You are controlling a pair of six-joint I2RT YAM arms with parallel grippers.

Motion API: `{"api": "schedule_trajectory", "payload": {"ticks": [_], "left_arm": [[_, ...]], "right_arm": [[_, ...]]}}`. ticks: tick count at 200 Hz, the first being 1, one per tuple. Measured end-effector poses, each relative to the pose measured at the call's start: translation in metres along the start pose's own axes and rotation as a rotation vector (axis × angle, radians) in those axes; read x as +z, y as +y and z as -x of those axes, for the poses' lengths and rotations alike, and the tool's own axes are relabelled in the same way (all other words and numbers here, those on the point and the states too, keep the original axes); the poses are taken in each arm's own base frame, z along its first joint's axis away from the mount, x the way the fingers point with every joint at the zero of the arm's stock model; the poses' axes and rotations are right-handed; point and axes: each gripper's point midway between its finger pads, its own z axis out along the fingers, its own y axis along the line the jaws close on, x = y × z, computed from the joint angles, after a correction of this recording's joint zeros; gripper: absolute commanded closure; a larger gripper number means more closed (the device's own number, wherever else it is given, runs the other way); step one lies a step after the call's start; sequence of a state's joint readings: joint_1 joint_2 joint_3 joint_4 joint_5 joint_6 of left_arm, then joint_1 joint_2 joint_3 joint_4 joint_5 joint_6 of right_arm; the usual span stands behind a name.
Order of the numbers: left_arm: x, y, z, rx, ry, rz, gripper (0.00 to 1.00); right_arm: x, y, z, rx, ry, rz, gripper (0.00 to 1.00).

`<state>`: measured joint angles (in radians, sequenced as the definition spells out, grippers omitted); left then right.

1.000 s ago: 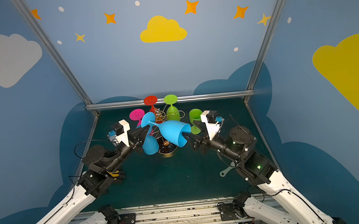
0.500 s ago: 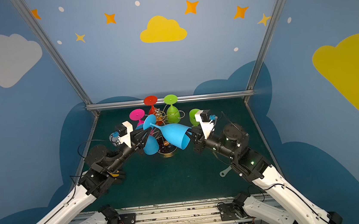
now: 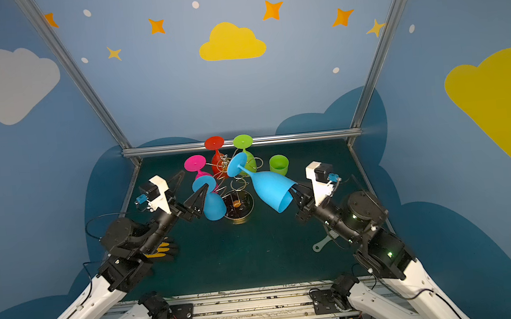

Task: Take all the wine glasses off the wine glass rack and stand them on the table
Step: 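Carry the blue glass toward the standing lime glass while the left arm withdraws, then lower the blue glass upright onto the table beside the lime glass with the right gripper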

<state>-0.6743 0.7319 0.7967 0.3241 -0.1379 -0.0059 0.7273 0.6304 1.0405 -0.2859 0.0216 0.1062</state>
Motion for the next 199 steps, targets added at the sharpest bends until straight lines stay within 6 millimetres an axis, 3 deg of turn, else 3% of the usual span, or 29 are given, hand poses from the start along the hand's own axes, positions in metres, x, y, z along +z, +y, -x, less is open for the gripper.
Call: {"api": "schedule_trajectory", "payload": {"ticks": [28,74,111,139,172,199], "left_arm": [[-0.016,0.022,0.009,0.065,-0.033,0.120,0.06],[-0.033,0.063,0.005,0.168,-0.017,0.311,0.04],[-0.041,0.087,-0.005,0.221,0.021,0.398,0.03],[-0.045,0.103,-0.015,0.246,0.062,0.446,0.04],[-0.052,0.117,-0.027,0.246,0.090,0.489,0.03],[-0.057,0.124,-0.040,0.232,0.125,0.503,0.03]], "right_arm": [[-0.024,-0.021,-0.017,-0.015,0.033,-0.114,1.00],[-0.032,-0.060,-0.086,-0.050,0.294,-0.328,1.00],[-0.019,-0.090,-0.146,-0.073,0.602,-0.462,1.00],[-0.003,-0.110,-0.177,-0.031,0.793,-0.510,1.00],[0.015,-0.131,-0.194,0.007,0.916,-0.535,1.00],[0.028,-0.163,-0.201,0.039,0.986,-0.592,1.00]]}}
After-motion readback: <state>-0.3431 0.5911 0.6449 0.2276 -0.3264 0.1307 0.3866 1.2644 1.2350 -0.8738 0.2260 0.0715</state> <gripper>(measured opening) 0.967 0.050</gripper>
